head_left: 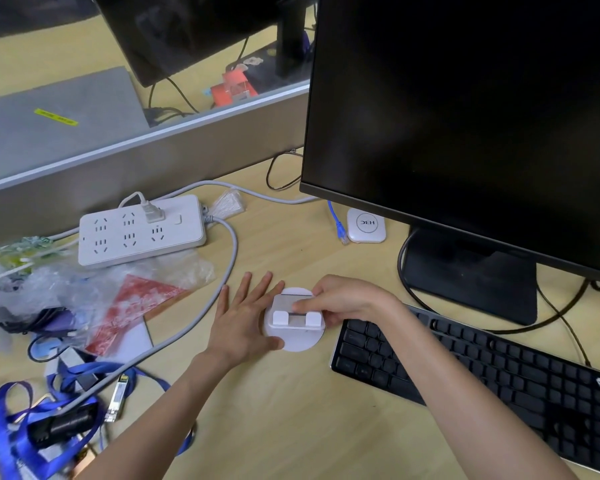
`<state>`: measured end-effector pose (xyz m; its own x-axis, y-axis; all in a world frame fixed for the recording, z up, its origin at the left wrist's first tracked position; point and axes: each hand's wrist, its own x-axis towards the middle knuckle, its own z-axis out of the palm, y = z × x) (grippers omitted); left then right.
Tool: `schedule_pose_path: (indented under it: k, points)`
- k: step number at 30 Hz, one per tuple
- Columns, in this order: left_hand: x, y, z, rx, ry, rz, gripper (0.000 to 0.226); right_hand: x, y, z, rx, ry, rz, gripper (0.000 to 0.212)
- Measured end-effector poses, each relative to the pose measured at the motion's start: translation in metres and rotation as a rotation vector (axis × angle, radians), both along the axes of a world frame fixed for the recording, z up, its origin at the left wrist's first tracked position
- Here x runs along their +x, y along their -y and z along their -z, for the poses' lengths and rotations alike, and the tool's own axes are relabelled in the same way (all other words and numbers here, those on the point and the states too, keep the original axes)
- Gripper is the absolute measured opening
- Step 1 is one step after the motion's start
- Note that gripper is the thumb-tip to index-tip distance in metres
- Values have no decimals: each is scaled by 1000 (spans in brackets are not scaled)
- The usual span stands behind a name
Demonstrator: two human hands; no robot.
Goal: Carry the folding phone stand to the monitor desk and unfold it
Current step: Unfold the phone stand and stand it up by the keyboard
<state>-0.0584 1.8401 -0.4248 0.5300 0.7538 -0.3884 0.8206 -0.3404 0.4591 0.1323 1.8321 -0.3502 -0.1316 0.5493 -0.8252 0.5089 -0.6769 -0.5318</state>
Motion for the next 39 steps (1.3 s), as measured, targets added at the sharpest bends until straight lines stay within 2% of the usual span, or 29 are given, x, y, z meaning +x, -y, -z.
schedule_pose_path:
  k: [3, 6, 8, 11, 14, 17, 19, 22, 26, 29, 32, 39]
  points:
    - [0, 0, 0, 3, -11, 7, 99, -2, 9, 3, 32, -117, 187, 22]
    - [0, 0, 1, 5, -19, 15, 97, -3, 19, 8, 85, -203, 347, 25]
    - [0, 0, 1, 19, -32, 31, 94, -3, 21, 9, 132, -255, 414, 16]
    - [-1, 0, 2, 50, -44, 61, 85, -8, 25, 11, 283, -287, 481, 36]
    - [-1, 0, 2, 74, -31, 62, 81, -11, 35, 17, 555, -280, 482, 63]
    - [-2, 0, 4, 95, -20, 61, 80, -16, 47, 22, 750, -274, 498, 66]
    - [-2, 0, 5, 101, -29, 65, 82, -20, 54, 25, 793, -221, 524, 69]
    - [-1, 1, 6, 107, -58, 78, 80, -20, 55, 21, 759, -160, 545, 71]
    - [2, 6, 3, 131, -31, 71, 82, -10, 51, 8, 540, -255, 431, 36]
    - [10, 12, 0, 133, 90, 124, 71, -3, 53, 4, 432, -312, 378, 34]
    - [15, 19, -1, 20, 171, 141, 59, -1, 55, 5, 445, -301, 391, 35]
    - [11, 16, 2, 44, 213, 84, 60, -5, 67, 14, 578, -271, 377, 29]
